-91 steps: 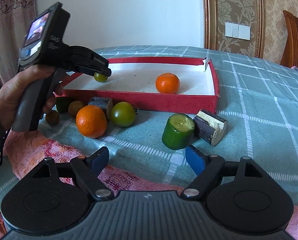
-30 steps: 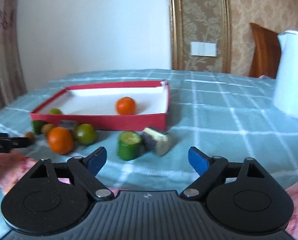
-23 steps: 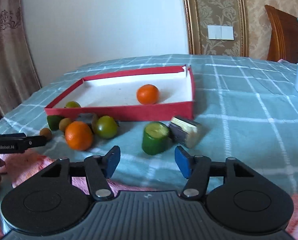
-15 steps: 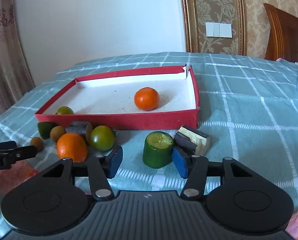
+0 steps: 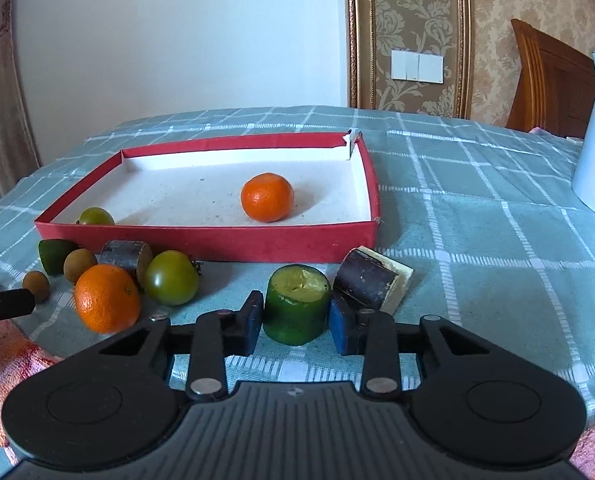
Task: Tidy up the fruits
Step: 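Carry the cucumber chunk into the tray and open the right tool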
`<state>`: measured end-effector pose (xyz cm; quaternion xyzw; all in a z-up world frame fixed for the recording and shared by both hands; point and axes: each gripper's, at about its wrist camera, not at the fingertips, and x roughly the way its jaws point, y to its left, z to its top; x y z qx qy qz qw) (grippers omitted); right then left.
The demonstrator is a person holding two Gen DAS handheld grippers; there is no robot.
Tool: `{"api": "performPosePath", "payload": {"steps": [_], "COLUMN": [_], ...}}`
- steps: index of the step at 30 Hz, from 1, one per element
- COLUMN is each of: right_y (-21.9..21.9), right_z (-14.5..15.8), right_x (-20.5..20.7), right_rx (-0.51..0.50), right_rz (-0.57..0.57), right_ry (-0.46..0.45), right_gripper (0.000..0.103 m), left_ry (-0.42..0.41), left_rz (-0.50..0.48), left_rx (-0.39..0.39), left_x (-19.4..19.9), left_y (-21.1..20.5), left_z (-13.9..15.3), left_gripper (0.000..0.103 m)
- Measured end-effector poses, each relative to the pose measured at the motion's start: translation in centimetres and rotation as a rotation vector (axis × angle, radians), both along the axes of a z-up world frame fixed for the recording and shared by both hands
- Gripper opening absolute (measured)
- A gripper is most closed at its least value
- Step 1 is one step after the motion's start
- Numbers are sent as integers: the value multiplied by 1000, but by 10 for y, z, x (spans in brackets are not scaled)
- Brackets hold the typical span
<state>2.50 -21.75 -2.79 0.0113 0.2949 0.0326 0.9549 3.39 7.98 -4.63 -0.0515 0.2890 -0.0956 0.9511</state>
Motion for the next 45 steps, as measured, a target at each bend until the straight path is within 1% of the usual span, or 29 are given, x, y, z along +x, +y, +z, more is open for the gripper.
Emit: {"api": "performPosePath", "payload": {"steps": [5, 11, 18, 22, 27, 33, 36, 45], "right_y": [2, 3, 3, 6, 8, 8, 10, 13], "right_z": [9, 24, 41, 48, 45, 33, 27, 16], "right_x": [-12, -7, 21, 49, 93, 139, 154, 175], "right_rx": [-12, -30, -53, -104, -123, -126, -130, -124], "right_rz": [15, 15, 11, -1, -28, -65, -71, -82], "right_ry": [-48, -83, -103, -109, -69, -2, 24, 67], "right_gripper": [34, 34, 34, 34, 34, 34, 34, 34], "left_ry": [-1, -3, -3, -4, -6, -8, -8, -8], "left_rz": [-1, -1, -1, -1, -2, -2, -2, -2], "left_rx": [-2, -12, -13, -19, -26, -36, -37, -40], "left_x": [0, 0, -1, -1, -1, -1, -2, -2], "left_y": [0, 2, 2, 3, 4, 6, 6, 6], "left_z": [0, -1, -1, -1, -1, -1, -1, 0], "left_gripper": [103, 103, 103, 103, 103, 103, 103, 103]}}
